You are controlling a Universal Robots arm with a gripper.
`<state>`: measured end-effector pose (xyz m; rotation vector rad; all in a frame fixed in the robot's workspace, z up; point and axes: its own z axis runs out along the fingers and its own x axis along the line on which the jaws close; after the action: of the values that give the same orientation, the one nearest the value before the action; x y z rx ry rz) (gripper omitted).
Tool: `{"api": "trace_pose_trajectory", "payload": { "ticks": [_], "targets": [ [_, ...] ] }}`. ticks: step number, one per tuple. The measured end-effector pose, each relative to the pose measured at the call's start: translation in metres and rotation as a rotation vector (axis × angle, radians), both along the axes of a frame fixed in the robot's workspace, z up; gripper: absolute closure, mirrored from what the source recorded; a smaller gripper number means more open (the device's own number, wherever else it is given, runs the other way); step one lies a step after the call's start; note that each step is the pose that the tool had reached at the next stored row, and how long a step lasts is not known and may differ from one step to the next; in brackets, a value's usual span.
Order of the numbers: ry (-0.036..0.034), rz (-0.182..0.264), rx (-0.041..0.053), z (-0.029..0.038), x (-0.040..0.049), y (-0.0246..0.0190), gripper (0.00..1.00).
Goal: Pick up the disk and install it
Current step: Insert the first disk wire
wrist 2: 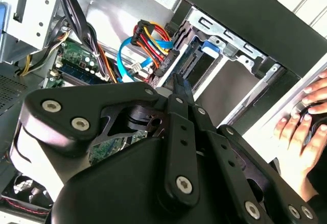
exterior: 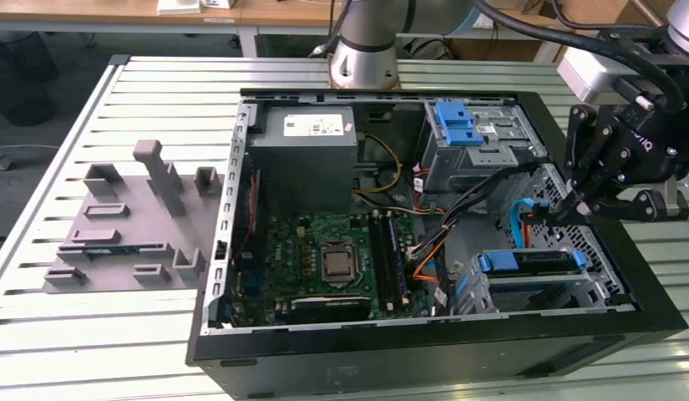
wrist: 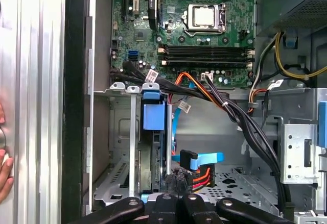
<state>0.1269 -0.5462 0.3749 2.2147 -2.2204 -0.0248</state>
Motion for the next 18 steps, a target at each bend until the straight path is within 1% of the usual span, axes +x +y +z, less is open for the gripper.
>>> {"api": "trace_pose_trajectory", "payload": {
  "ticks": [3, 4, 5, 7, 8, 9, 10, 11, 12, 14, 18],
  "targets": [
    [0.0000, 0.000, -0.0009, 0.0000, 0.0001, 0.0001, 0.89],
    [0.0000, 0.000, -0.0029, 0.0000, 0.0001, 0.0007, 0.89],
    [0.0000, 0.000, -0.0046, -0.0002, 0.0002, 0.0021, 0.89],
    [0.0000, 0.000, -0.0057, -0.0008, 0.0006, 0.0072, 0.89],
    [0.0000, 0.000, -0.0070, -0.0013, 0.0007, 0.0095, 0.83],
    [0.0000, 0.000, -0.0090, -0.0018, 0.0008, 0.0113, 0.83],
    [0.0000, 0.000, -0.0105, -0.0023, 0.0010, 0.0129, 0.76],
    [0.0000, 0.000, -0.0114, -0.0030, 0.0010, 0.0140, 0.76],
    [0.0000, 0.000, -0.0125, -0.0037, 0.0011, 0.0148, 0.76],
    [0.0000, 0.000, -0.0157, -0.0050, 0.0011, 0.0150, 0.76],
    [-0.0001, 0.000, -0.0264, -0.0065, 0.0011, 0.0150, 0.76]
  ]
}}
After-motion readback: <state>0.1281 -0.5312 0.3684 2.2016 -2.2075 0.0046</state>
